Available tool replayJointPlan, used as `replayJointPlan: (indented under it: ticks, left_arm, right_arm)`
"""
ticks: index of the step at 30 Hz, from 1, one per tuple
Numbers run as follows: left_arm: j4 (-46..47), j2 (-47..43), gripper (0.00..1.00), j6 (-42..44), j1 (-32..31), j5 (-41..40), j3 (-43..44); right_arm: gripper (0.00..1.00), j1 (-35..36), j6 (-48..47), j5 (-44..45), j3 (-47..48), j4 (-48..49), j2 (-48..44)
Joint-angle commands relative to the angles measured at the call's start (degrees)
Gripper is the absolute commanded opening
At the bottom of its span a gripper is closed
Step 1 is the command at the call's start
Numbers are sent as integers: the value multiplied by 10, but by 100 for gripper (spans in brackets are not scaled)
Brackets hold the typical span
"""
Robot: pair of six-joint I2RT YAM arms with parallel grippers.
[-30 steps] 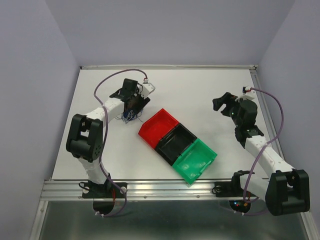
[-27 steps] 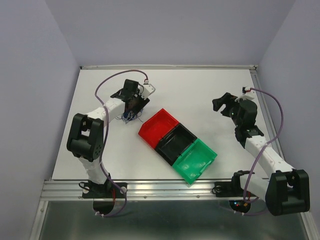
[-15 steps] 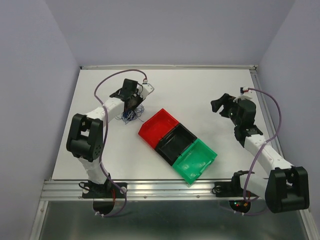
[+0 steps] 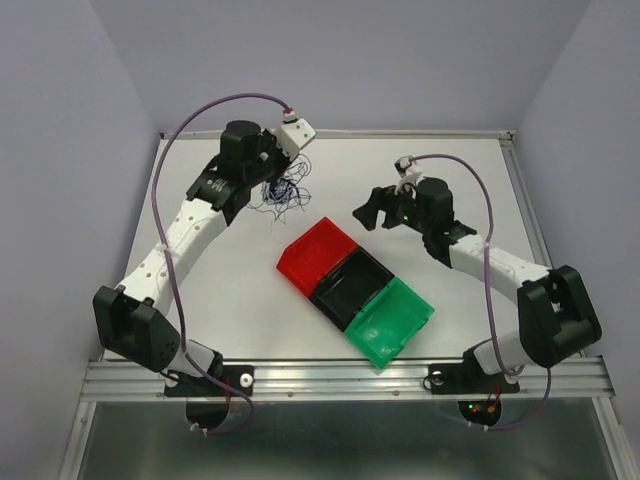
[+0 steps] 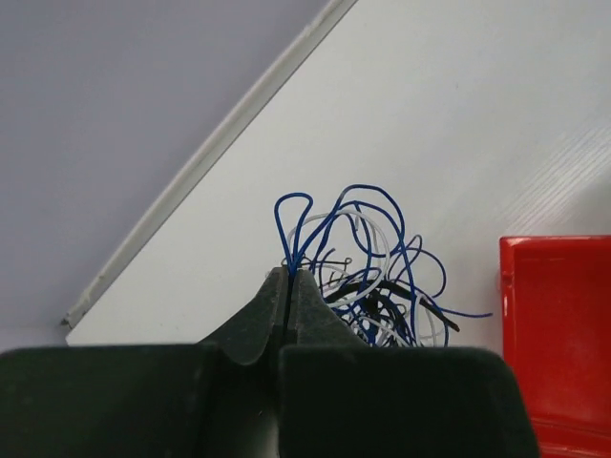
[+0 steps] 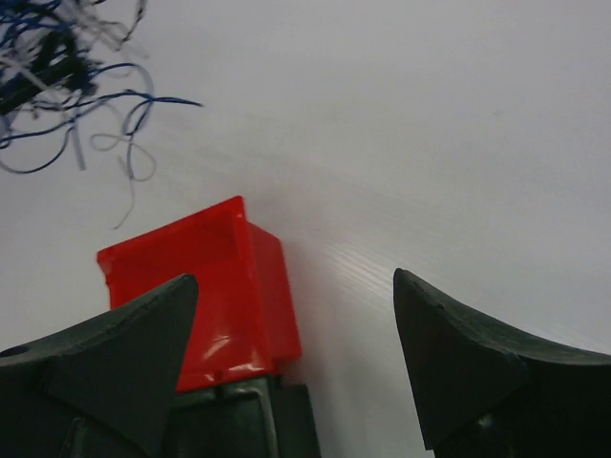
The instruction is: Untangle the cables
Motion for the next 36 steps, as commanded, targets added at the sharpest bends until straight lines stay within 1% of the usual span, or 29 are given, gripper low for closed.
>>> replayJointPlan:
  ticks: [1,5,7,10,12,13,14,16,17,18,20,21,23,24,25,27,28,29,30,31,33,35,36]
  left_arm:
    - [41,-9,0,-27,-61,23,38]
    - [73,3,0,-40,-90,22,59]
    - [76,22,0,-49,-99,28,83]
    - [84,44,0,-51,-99,69,99]
    - [97,51,0,-48,-101,91,104]
    - [102,60,0,-45,-100,98,109]
    - [102,64,0,-40,-100,103,112]
    - [102,76,0,-36,-100,109,119]
    - [103,81,0,-33,-100,116,119]
    - [105,84,0,-33,-100,120,119]
    - [116,91,0,-42,-100,122,116]
    - [121,94,0,-47,-99,122,112]
    - [138,95,0,-62,-98,117,109]
    - [145,94,0,-81,-93,118,106]
    - [154,92,0,-91,-91,117,98]
    - [179,91,0,-112,-84,114,92]
    - [184,91,0,-116,-82,114,90]
    - [189,94,0,-114,-79,121,96]
    - [187,96,0,-108,-80,121,96]
    - [183,100,0,-105,-79,125,106]
    - [169,109,0,-98,-79,123,123]
    - [159,114,0,-91,-79,118,130]
    - [157,115,0,-90,-80,119,133]
  right_arm:
    - [91,39,-47,-71,80,68,36]
    - [90,39,-58,-73,120,85,59]
    - [87,39,-65,-71,130,92,77]
    - [87,39,-59,-71,129,142,109]
    - [82,39,-54,-52,133,173,126]
    - [70,39,-52,-50,129,192,138]
    - [64,39,-53,-51,123,214,144]
    - [61,39,-46,-64,118,218,151]
    - [40,39,-44,-71,102,235,147]
    - [28,39,-39,-75,92,251,145]
    - [8,39,-15,-50,84,256,129]
    - [1,39,-16,-28,70,257,120]
    - [1,39,-6,11,56,258,102]
    - [0,39,-3,52,40,259,84]
    - [0,39,-5,69,32,261,78]
    - [1,38,-10,86,23,261,69]
    - [0,37,-20,70,13,263,64]
    - [29,36,-29,40,11,270,64]
    - [50,36,-29,25,7,274,64]
    - [60,36,-33,11,5,280,63]
    - [70,37,-37,-10,-3,291,60]
    - [73,36,-39,-20,-17,311,54]
    - [75,36,-43,-51,-20,319,52]
